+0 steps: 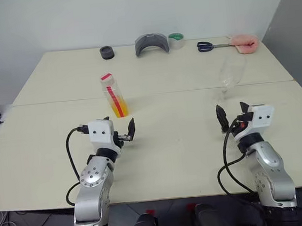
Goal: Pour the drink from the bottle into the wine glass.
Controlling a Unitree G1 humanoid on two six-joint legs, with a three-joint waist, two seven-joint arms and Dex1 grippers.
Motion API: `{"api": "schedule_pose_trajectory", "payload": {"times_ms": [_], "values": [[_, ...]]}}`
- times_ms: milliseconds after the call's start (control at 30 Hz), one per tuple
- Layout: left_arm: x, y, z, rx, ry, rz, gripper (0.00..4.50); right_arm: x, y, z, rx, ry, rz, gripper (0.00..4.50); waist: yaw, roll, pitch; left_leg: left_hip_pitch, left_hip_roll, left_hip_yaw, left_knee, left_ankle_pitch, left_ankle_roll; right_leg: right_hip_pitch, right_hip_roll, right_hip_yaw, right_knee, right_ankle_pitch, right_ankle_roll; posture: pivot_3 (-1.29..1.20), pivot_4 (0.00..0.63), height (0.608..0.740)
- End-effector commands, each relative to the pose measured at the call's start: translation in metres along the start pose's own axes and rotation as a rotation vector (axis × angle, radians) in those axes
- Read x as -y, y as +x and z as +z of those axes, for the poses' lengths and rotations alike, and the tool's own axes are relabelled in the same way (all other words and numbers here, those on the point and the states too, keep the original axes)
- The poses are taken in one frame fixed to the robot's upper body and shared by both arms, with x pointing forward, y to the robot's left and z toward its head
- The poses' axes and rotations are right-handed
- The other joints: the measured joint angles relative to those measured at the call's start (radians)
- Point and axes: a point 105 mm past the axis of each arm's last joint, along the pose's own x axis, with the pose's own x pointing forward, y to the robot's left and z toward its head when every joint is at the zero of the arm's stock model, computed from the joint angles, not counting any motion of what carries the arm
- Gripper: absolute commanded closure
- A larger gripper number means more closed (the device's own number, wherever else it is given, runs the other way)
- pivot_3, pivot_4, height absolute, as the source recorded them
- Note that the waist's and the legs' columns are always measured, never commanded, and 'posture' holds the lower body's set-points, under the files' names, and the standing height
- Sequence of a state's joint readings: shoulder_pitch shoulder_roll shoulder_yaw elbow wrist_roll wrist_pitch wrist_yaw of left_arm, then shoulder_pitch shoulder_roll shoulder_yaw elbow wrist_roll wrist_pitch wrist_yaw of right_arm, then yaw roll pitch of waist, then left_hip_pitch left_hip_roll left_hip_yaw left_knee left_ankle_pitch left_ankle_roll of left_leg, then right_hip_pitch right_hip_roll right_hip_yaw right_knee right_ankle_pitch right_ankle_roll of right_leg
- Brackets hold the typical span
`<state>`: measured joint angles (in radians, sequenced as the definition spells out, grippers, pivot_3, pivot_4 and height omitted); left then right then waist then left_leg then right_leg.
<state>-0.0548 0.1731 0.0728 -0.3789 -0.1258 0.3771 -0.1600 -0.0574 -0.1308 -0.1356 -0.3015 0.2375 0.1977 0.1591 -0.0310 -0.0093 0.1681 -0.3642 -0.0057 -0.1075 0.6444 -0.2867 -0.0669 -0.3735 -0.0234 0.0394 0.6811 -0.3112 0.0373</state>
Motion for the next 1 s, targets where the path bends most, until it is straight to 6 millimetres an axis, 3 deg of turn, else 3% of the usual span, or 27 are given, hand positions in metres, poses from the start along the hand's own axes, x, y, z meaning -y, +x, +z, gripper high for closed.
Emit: {"api": "schedule_pose_trajectory", "payload": {"times_ms": [33, 1000], "values": [[-0.0053, 0.0015, 0.0102, 0.039, 0.047, 0.034, 0.01, -0.0012, 0.0034, 0.0122, 0.058, 0.0, 0.007, 0.0, 0.0, 0.0, 0.0, 0.0, 0.0, 0.0, 0.0, 0.0, 0.0, 0.0, 0.0, 0.0, 0.0, 0.0, 0.0, 0.0, 0.15, 0.74], [-0.0021, 0.0057, 0.0024, 0.009, 0.042, 0.033, 0.01, -0.0011, 0.0004, 0.0088, 0.018, -0.023, 0.035, 0.0, 0.0, 0.0, 0.0, 0.0, 0.0, 0.0, 0.0, 0.0, 0.0, 0.0, 0.0, 0.0, 0.0, 0.0, 0.0, 0.0, 0.15, 0.74]]}}
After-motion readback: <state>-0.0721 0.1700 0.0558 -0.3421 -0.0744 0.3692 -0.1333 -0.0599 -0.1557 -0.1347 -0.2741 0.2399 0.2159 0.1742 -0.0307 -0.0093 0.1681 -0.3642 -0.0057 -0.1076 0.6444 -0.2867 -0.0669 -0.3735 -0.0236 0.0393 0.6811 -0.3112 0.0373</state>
